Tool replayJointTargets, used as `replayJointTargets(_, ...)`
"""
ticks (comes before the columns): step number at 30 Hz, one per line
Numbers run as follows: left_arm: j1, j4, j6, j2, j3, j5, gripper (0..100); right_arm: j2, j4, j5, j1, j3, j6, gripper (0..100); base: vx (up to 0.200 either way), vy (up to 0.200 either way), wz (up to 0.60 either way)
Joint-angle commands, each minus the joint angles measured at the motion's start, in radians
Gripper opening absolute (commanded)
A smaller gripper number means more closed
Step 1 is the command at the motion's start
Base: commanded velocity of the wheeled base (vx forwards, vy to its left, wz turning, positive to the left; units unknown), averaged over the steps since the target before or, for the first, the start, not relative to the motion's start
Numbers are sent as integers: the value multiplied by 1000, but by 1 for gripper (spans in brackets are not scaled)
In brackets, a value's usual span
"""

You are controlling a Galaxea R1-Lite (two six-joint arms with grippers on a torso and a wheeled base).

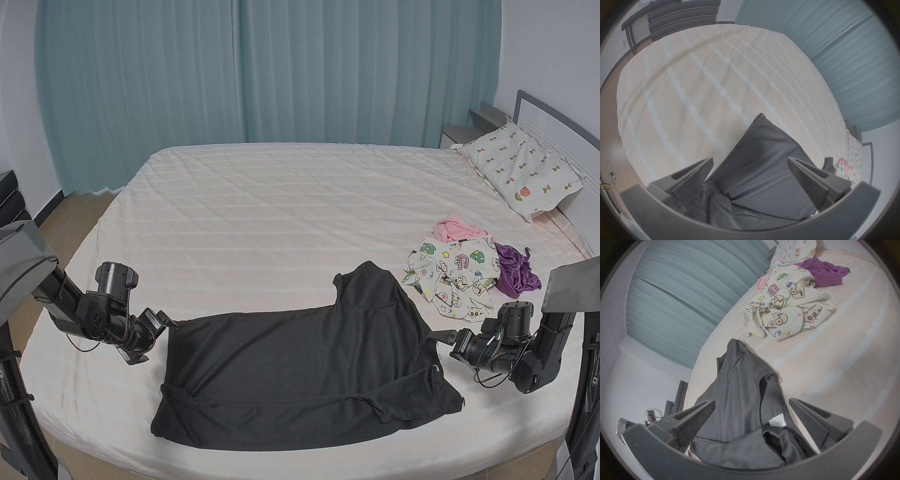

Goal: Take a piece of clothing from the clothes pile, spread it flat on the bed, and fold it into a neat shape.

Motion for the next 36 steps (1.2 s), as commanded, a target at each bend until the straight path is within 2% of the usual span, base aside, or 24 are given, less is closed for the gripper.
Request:
replayJointTargets(1,0,-1,0,6,0,-13,100,3,0,1,2,0,0,100,0,0,0)
replayJointTargets(12,-1,1,-13,42,-62,-35,100,2,0,-4,14,1,-3,100,0,0,0)
replayJointTargets(16,3,-1,-8,137,-175,-39,100,2,0,-7,27,3,-2,100,0,0,0)
replayJointTargets(19,18,1,13,180,-235,-41,100,2,0,-9,28,4,-2,100,0,0,0)
replayJointTargets(22,22,-4,84,218,-261,-47,100,2,0,-9,28,4,-3,100,0,0,0)
replayJointTargets(31,60,-102,156,239,-235,-130,100,3,-1,-9,39,3,-7,100,0,0,0)
replayJointTargets(32,63,-156,176,266,-229,-159,100,2,-1,-9,42,4,-7,100,0,0,0)
replayJointTargets(36,63,-194,194,273,-214,-161,100,3,-1,-9,50,9,-7,100,0,0,0)
